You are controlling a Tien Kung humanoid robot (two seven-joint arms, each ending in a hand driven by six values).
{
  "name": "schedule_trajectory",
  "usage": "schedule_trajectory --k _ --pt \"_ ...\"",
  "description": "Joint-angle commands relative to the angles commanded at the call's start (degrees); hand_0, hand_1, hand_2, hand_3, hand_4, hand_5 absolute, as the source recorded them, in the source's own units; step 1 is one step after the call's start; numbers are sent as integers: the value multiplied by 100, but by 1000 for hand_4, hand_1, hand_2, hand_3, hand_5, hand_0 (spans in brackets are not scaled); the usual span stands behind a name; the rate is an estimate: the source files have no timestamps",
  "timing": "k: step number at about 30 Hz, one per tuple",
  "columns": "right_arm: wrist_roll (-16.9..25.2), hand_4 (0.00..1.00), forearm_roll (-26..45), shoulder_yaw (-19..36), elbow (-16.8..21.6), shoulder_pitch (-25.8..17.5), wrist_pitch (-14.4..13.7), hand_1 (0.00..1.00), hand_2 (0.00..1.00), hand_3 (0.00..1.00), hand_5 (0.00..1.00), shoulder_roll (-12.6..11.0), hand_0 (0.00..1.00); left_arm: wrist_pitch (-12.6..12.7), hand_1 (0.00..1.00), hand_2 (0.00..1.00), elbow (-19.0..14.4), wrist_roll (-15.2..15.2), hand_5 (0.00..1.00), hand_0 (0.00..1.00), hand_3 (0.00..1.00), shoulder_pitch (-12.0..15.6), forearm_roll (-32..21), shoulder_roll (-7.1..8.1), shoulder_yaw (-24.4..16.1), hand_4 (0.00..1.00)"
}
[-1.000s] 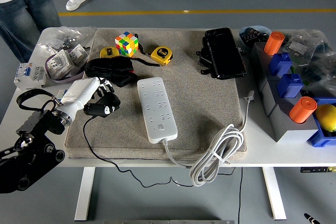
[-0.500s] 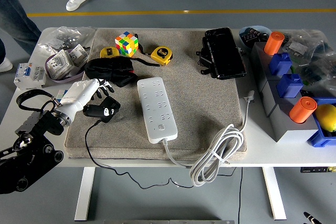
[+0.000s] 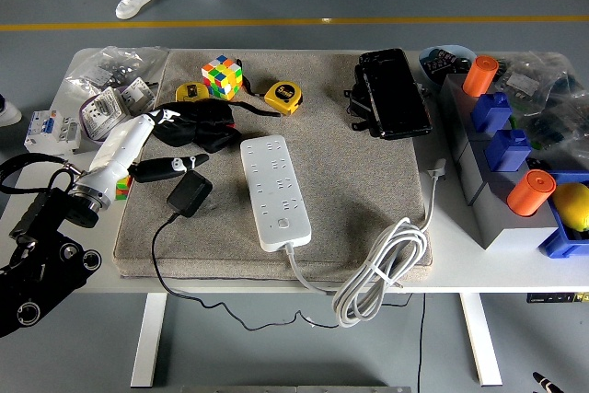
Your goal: Put the plug near the board,insert it into the board,press the button,pull the plug out
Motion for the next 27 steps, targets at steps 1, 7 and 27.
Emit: schedule_trajectory --k 1,7,27 --pt "-3 916 -6 0 -3 2 -12 699 704 622 517 2 655 83 702 718 37 -117 665 627 731 42 -236 -52 -116 998" --pt "-21 915 -3 3 -14 14 -52 699 703 621 517 14 655 369 659 654 345 -635 552 590 701 295 -1391 -376 -827 965" --pt "-42 911 -15 -125 -20 178 -103 698 703 619 517 -21 649 336 644 634 545 -1081 552 571 664 536 -2590 -505 -1728 948"
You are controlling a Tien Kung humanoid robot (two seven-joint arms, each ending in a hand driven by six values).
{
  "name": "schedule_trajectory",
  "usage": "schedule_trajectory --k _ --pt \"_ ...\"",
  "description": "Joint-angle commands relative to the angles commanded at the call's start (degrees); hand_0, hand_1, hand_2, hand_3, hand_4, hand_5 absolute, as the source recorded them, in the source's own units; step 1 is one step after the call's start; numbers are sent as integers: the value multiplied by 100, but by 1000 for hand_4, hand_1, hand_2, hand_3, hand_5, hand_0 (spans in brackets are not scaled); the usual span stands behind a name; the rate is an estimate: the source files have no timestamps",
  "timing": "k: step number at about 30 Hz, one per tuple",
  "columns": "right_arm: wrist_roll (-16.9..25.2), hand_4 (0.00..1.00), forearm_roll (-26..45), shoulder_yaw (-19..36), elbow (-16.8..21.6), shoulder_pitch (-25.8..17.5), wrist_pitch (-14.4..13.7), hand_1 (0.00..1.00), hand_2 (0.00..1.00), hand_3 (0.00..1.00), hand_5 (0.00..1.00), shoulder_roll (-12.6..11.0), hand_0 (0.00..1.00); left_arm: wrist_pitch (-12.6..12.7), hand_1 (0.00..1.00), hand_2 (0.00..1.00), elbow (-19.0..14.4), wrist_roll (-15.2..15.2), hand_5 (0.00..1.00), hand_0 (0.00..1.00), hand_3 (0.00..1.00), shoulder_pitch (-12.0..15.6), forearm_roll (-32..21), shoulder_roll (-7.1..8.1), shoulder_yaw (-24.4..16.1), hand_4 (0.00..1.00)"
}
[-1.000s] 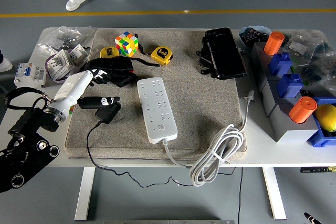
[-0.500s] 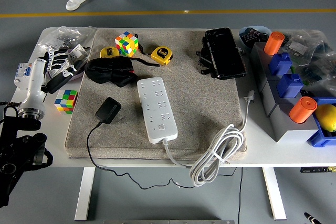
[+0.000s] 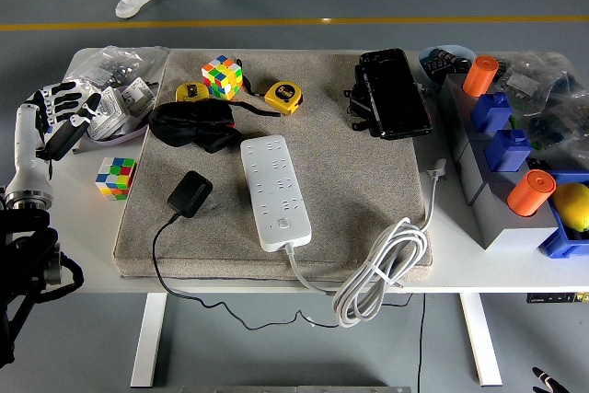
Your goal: Put the plug near the board,insert it into the board,press the button,pull the plug out
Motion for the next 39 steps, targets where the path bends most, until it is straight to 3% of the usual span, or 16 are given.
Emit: schedule_trajectory --k 30,39 --pt "-25 888 87 -300 -9 88 -46 697 702 605 532 18 646 -125 626 623 -127 -58 551 564 647 139 -387 143 95 935" --pt "-33 886 55 -285 -29 14 -39 697 703 604 532 23 644 -163 623 622 -130 -57 549 564 644 157 -472 260 131 929"
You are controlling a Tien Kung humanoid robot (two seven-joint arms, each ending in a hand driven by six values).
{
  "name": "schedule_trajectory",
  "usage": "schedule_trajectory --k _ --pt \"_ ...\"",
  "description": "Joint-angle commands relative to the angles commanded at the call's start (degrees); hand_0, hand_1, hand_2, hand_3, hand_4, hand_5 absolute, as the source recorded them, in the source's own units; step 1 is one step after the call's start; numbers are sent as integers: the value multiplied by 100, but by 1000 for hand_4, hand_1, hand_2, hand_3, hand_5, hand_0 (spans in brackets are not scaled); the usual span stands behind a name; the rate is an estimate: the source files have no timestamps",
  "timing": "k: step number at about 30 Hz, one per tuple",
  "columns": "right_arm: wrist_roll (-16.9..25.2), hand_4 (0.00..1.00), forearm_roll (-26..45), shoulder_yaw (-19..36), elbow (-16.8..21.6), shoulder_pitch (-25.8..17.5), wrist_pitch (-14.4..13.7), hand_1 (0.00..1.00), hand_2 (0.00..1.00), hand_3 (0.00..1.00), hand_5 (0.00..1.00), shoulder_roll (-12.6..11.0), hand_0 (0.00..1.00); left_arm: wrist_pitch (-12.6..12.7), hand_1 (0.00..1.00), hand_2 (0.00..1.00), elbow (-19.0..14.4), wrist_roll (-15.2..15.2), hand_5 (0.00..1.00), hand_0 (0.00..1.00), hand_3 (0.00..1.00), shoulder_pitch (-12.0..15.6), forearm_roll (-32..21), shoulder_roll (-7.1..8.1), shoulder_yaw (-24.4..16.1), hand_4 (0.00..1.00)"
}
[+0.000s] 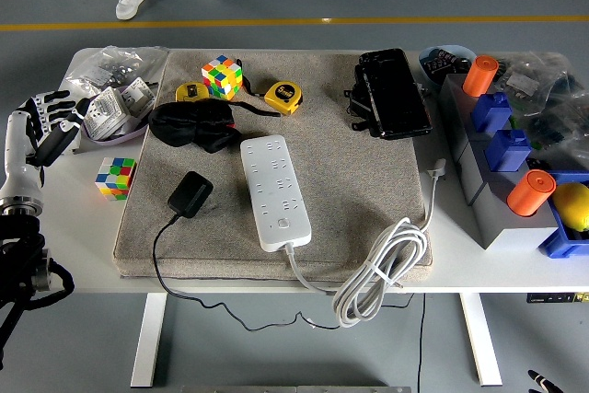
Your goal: Put the plug near the board,insert it into the board,press the button,pull the plug out
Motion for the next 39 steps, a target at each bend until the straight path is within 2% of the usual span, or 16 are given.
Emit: schedule_trajectory --k 19,29,39 --pt "-34 882 -82 -61 42 -56 31 697 703 604 530 -92 646 -21 621 620 -40 -24 545 561 639 105 -49 32 7 920" --pt "-39 880 -89 68 45 -4 29 699 703 605 530 -82 644 -30 620 619 -105 -40 547 561 635 23 -22 -13 -82 916" --pt "-39 879 -127 255 40 -28 12 697 703 604 530 -82 645 -38 620 619 -191 -28 548 561 635 76 43 -65 -205 914"
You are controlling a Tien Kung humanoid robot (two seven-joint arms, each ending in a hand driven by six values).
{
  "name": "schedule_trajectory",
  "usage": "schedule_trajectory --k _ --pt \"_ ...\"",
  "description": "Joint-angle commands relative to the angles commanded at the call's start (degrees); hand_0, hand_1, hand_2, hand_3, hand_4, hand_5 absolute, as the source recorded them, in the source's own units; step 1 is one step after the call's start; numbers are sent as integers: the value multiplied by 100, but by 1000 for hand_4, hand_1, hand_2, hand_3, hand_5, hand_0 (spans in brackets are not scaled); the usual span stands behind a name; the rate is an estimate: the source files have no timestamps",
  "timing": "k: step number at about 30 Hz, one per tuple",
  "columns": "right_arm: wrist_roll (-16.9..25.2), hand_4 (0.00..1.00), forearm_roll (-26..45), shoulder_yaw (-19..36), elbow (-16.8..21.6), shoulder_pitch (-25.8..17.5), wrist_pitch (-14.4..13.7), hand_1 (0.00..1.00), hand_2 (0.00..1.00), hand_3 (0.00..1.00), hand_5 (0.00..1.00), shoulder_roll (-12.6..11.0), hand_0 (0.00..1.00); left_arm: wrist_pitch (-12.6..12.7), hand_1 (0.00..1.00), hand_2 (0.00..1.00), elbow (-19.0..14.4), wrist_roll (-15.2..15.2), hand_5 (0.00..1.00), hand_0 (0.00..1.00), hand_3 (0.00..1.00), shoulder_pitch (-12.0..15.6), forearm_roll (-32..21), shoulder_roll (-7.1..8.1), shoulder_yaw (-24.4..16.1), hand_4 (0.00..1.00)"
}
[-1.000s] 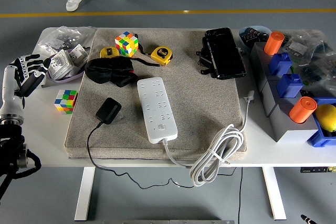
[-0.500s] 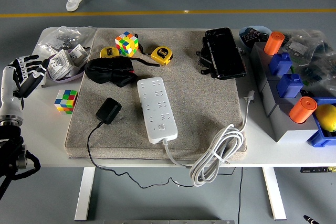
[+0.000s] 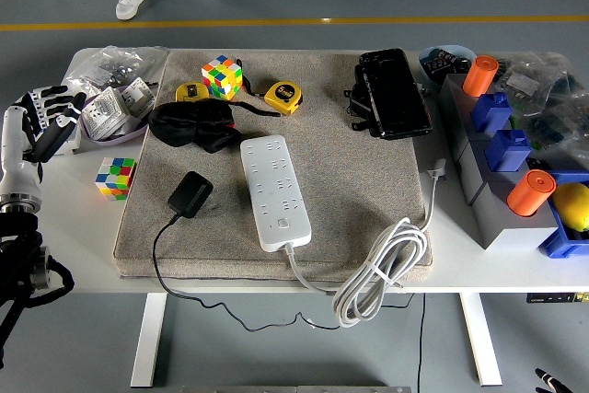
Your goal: Put the plug near the board,insert it into the board,press the button,pull the plug out
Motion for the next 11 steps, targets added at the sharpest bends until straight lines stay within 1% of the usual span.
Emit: schedule_trajectory --k 7,11 --pt "3 878 -1 40 -4 13 -3 697 704 603 530 -5 645 -12 620 619 -33 20 550 559 632 -3 9 -16 -93 913" --pt "7 879 0 129 -23 -9 -3 697 704 603 530 9 644 -22 610 618 -6 41 549 557 628 -133 -78 -6 28 913"
